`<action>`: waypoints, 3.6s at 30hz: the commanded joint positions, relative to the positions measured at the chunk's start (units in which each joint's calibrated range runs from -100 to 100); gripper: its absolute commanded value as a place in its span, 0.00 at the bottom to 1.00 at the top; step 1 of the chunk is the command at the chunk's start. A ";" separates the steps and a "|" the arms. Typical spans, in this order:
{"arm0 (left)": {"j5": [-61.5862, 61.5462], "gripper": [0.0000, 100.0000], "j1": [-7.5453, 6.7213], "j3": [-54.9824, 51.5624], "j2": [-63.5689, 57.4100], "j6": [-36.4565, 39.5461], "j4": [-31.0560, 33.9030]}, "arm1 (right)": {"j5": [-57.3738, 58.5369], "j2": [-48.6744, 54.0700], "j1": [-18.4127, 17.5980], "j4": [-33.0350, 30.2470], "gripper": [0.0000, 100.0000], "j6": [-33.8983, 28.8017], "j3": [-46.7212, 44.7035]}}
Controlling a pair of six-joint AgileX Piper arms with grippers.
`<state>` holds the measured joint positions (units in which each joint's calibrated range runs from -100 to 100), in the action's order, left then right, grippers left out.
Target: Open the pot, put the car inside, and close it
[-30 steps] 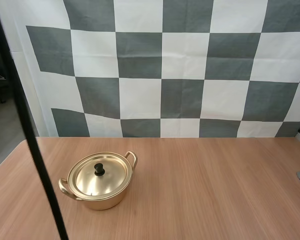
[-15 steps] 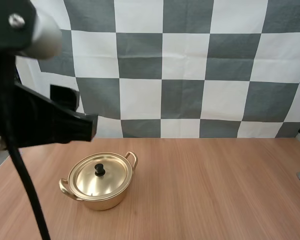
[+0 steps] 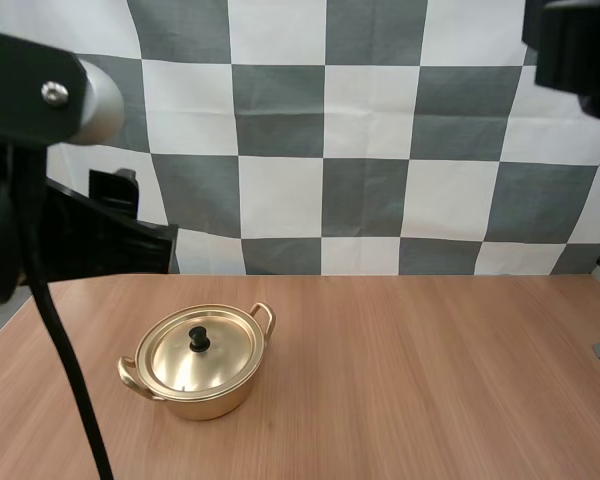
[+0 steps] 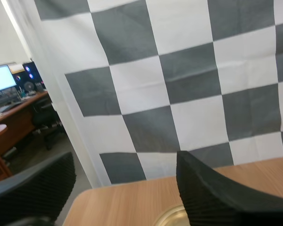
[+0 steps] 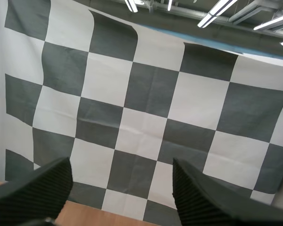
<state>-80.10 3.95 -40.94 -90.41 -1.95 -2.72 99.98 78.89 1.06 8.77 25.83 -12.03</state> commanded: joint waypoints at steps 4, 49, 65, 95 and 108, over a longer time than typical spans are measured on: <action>30.59 1.00 -0.03 0.02 0.03 -0.05 0.04 | 0.02 0.03 -0.02 0.72 1.00 -0.22 -14.56; 49.94 0.00 -3.03 -59.06 -9.59 7.07 -4.30 | -16.38 0.03 -0.02 3.75 0.00 5.53 -39.71; 50.80 0.00 -3.03 -59.06 -9.59 7.07 -4.30 | -43.25 0.03 -0.02 7.13 0.00 5.53 -55.83; 50.80 0.00 -3.03 -59.06 -9.59 7.07 -4.30 | -73.60 20.10 -0.02 10.00 0.00 5.53 -87.97; 50.80 0.00 -3.03 -59.06 -9.59 7.07 -4.30 | -73.04 21.11 -0.02 11.13 0.00 5.53 -87.97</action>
<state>-29.36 0.96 -100.00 -100.00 5.09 -6.94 26.96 100.00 1.06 19.89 31.39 -100.00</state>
